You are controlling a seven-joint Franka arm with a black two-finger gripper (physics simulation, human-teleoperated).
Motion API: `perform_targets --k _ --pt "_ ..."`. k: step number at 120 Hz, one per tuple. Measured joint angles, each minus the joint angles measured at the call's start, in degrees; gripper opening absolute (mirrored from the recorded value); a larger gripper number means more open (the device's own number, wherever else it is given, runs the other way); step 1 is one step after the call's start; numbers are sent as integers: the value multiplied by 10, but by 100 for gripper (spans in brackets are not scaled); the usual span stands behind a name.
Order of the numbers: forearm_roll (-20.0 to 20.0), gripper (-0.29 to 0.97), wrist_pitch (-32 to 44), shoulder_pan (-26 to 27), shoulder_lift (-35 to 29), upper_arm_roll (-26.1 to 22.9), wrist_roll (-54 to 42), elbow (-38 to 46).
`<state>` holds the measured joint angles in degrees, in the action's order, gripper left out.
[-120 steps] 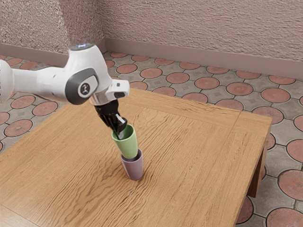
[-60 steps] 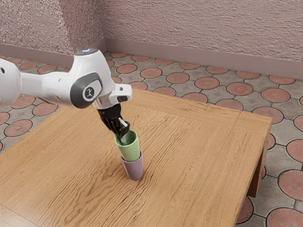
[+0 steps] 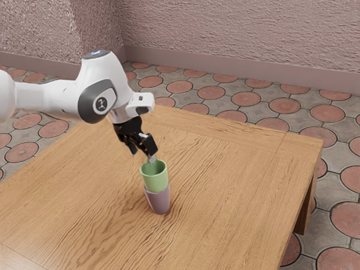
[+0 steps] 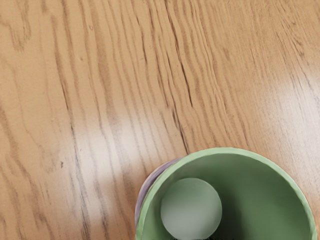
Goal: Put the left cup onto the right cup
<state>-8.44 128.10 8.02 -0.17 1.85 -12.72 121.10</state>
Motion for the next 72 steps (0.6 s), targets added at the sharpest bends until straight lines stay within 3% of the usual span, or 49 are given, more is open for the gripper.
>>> perform_targets --k 20,72 --pt "2 65 -17 1 -21 1 -3 -7" --pt "8 68 -143 24 14 39 -6 -152"
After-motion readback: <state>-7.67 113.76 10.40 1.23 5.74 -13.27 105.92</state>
